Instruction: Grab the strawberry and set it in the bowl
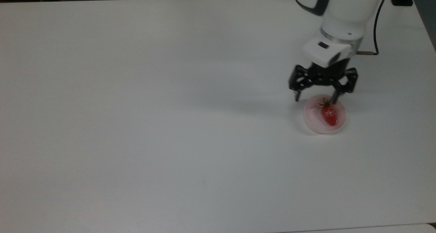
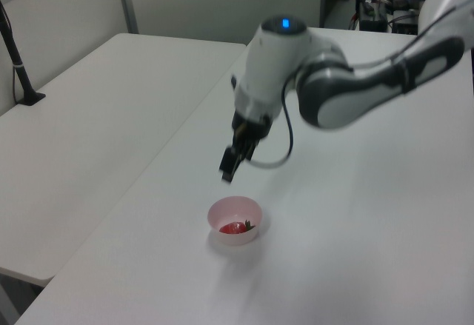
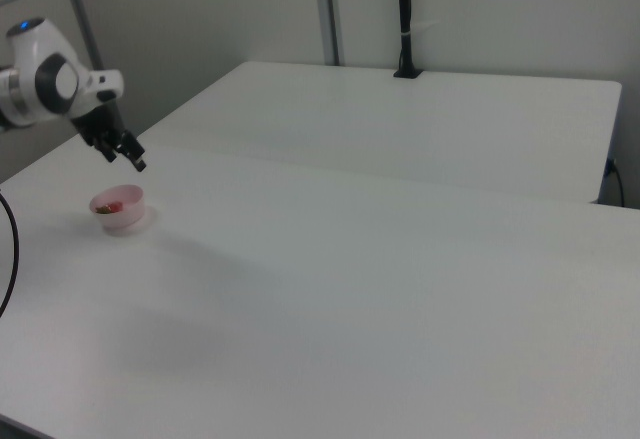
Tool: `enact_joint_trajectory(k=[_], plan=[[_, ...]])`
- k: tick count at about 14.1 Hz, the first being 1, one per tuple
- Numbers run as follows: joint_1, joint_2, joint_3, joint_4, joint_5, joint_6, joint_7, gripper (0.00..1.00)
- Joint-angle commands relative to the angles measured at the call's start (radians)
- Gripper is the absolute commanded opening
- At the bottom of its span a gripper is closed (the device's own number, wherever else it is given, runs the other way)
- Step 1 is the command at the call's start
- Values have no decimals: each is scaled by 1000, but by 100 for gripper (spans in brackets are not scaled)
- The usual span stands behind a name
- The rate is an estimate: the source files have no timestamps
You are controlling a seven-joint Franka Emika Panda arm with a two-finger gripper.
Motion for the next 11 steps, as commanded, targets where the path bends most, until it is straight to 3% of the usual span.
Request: enact_joint_trajectory(k=[1,5,8,11], plan=[[-161,-203,24,-66,4,-288,-149,100],[-383,-370,42,-142,-1,-480,-410,100],[-558,-478,115,-239,-6,-497,-464,100],[-583,-487,126,-255,-6,-506,-477,100]])
